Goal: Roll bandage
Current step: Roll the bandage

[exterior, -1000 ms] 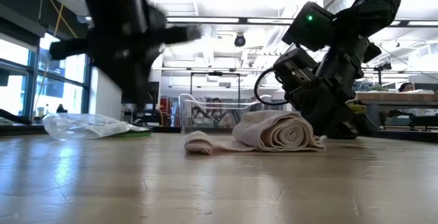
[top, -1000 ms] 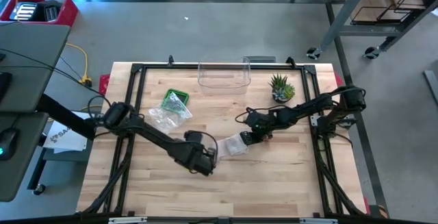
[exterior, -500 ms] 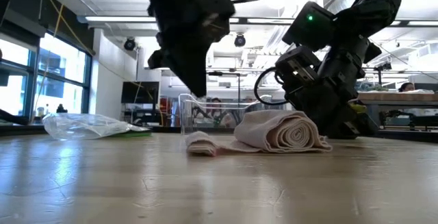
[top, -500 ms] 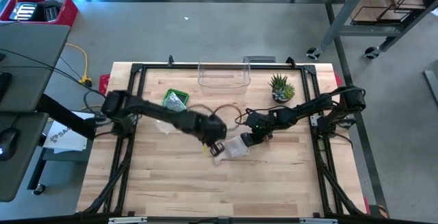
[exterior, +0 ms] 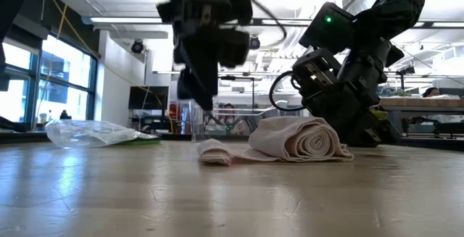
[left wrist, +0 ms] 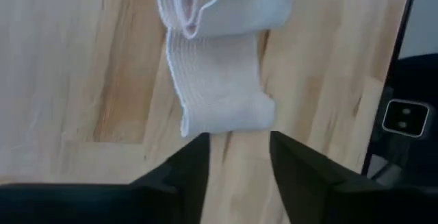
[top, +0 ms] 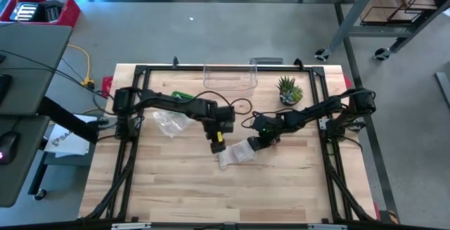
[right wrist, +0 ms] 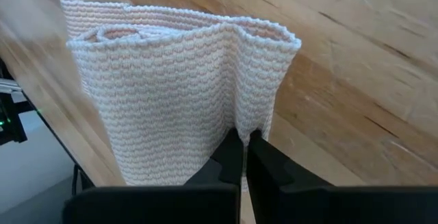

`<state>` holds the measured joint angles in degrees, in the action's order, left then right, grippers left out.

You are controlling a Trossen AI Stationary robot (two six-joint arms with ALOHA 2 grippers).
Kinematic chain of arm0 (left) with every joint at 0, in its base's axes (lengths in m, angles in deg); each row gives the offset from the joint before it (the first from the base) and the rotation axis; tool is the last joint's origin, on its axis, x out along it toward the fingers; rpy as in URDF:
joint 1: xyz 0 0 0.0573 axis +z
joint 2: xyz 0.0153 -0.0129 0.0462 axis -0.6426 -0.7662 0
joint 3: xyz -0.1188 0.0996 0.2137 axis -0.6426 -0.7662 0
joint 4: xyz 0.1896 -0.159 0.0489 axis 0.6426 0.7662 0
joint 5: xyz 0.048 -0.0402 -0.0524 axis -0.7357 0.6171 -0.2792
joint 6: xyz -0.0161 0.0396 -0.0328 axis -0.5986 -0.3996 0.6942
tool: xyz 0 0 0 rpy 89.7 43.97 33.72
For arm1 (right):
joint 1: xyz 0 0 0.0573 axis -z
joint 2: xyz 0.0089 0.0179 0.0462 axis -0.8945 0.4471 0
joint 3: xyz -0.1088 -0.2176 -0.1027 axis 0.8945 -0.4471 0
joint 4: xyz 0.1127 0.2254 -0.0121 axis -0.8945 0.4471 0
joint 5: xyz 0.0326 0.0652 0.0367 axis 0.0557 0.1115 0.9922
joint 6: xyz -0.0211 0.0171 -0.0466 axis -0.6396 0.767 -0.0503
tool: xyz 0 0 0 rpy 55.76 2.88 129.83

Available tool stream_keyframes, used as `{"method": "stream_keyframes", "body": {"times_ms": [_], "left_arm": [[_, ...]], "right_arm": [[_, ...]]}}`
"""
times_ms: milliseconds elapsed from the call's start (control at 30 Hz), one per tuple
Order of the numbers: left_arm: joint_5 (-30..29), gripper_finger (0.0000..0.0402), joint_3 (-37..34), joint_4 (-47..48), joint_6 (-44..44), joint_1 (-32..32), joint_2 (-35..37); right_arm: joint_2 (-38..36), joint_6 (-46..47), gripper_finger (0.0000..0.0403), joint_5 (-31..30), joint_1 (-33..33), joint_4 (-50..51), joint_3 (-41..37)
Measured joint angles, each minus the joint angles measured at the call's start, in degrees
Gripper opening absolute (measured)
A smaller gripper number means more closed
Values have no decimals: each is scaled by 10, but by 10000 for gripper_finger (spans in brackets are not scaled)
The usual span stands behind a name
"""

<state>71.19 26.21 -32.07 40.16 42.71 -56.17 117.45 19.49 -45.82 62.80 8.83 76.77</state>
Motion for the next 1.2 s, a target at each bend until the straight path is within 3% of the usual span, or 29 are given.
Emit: {"method": "stream_keyframes", "body": {"times_ms": [200,300,533,800,933,1100,1200], "left_arm": [[18,195,-1,-18,-18,27,-45],[69,197,-1,-36,-18,39,-58],[105,197,-1,-45,-29,42,-77],[109,195,0,-89,-28,25,-105],[107,149,0,-84,-31,21,-105],[148,19,0,0,-90,17,-97],[171,18,0,53,-118,17,-97]], "right_arm": [[0,5,0,0,0,0,0],[0,5,0,0,0,0,0],[0,18,0,-1,0,0,0],[0,22,0,-3,0,0,0],[0,22,0,-3,0,0,0],[0,24,0,-5,0,1,0],[0,23,0,-5,3,2,0]]}}
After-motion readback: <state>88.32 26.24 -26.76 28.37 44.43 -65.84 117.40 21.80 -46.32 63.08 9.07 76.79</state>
